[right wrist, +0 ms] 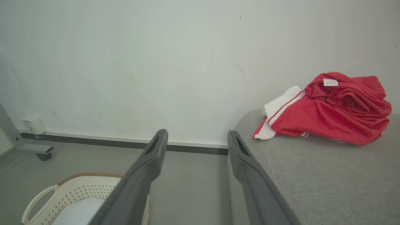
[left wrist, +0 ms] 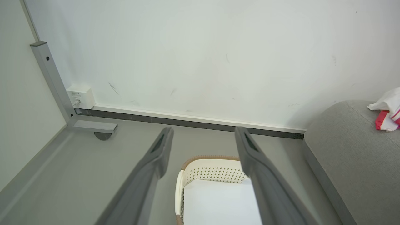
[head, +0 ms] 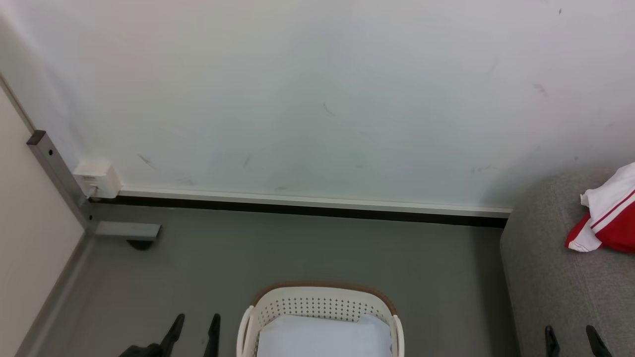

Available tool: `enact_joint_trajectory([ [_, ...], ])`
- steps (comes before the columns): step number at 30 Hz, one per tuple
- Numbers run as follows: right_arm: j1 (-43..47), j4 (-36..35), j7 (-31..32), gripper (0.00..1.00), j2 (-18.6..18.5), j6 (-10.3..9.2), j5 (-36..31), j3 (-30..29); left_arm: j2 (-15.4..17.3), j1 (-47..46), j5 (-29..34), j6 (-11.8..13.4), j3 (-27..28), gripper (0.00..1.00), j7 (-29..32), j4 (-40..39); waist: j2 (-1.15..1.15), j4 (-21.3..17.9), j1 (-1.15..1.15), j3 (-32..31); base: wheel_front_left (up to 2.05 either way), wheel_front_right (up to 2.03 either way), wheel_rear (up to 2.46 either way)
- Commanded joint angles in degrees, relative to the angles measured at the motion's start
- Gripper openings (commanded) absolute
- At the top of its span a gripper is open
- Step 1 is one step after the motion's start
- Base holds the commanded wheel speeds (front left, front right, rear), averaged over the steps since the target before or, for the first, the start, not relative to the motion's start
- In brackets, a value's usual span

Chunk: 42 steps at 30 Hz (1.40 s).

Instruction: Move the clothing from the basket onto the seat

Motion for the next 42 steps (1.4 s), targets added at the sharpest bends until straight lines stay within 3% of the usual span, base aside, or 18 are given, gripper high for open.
enact_joint_trajectory([
  [1,0.1,0.2,-0.2,1.0,0.1,-0.15,-0.6,0.0,0.0,0.6,0.3,-0.1,0.3,1.0,0.0,-0.1,0.0,-0.1,0.0,0.1,0.0,0.0,0.0],
  [14,-0.7,0.8,-0.2,1.0,0.2,-0.15,0.0,0.6,-1.8,-0.1,1.8,-2.0,2.1,1.0,0.0,1.1,0.0,-0.2,0.0,0.3,0.0,0.0,0.0],
  [15,-0.4,0.7,0.0,0.0,0.2,0.0,0.0,0.6,-1.8,-0.1,1.6,-2.0,2.0,0.0,0.0,1.1,0.0,-0.2,0.0,0.3,0.0,0.0,0.0],
  [18,-0.3,1.9,0.4,0.0,0.4,0.0,0.7,0.5,-2.1,0.2,0.9,-2.0,2.0,0.0,0.4,2.3,0.0,-0.2,0.0,0.3,0.0,0.0,0.0],
  [42,-5.3,3.1,6.8,0.0,0.3,-0.03,26.1,0.2,-2.4,-1.8,-23.7,-2.1,5.1,0.0,6.8,-0.4,0.0,-0.7,0.0,0.8,0.0,0.0,0.0],
])
